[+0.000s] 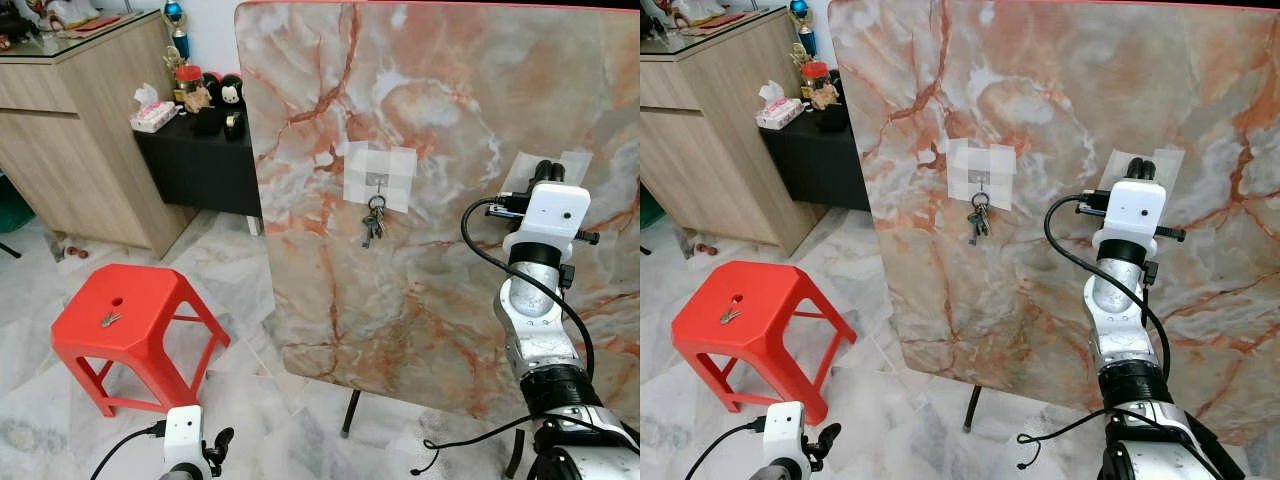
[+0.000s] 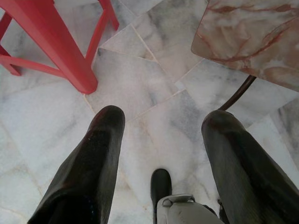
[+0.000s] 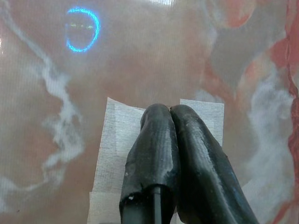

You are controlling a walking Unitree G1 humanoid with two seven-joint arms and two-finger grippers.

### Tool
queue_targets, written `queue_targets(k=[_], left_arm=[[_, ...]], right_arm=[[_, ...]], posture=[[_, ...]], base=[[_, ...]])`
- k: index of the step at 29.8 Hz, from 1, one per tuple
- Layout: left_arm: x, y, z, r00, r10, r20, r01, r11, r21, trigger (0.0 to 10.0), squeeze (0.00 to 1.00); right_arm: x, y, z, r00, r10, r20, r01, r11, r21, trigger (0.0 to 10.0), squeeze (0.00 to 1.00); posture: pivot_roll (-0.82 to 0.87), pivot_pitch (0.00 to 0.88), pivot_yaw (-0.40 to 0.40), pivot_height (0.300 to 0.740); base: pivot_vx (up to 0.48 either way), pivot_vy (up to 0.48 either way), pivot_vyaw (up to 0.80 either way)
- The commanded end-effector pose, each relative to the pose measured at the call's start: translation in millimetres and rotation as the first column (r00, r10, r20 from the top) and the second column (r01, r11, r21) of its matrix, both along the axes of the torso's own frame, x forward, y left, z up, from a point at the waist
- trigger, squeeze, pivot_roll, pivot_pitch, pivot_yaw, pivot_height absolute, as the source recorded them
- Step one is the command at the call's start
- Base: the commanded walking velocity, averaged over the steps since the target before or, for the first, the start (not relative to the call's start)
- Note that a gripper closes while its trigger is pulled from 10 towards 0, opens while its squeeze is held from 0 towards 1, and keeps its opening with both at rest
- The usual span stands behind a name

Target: Hang keys on a hook

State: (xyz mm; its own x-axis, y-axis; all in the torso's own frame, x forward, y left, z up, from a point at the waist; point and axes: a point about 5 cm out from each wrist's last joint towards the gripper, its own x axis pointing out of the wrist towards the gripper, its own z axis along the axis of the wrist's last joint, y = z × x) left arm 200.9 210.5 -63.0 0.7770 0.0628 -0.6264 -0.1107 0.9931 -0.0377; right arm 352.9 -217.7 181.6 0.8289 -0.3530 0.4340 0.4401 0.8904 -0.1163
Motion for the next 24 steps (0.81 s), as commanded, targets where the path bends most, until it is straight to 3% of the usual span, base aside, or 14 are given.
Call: queue_targets(k=[1, 24], left_arm=[[-3.9, 2.1, -2.7, 1.0, 0.005, -0.028, -0.004, 1.0, 0.004, 10.0, 0.0], [-5.5, 6.8, -3.2, 0.999, 0.011, -0.044, -0.01, 1.0, 0.008, 10.0, 0.0]], right_arm=[[0.5, -0.6, 2.8, 1.0, -0.004, 0.006, 0.004, 1.0, 0.003, 10.0, 0.0], [8.5, 1.8, 6.7, 1.0, 0.031, -0.001, -0.031, 0.999, -0.01, 10.0, 0.0]], posture=[[0.02, 0.0, 0.009, 0.74], [0.02, 0.0, 0.01, 0.74]], base=[[0.0, 0.0, 0.0], [0.0, 0.0, 0.0]])
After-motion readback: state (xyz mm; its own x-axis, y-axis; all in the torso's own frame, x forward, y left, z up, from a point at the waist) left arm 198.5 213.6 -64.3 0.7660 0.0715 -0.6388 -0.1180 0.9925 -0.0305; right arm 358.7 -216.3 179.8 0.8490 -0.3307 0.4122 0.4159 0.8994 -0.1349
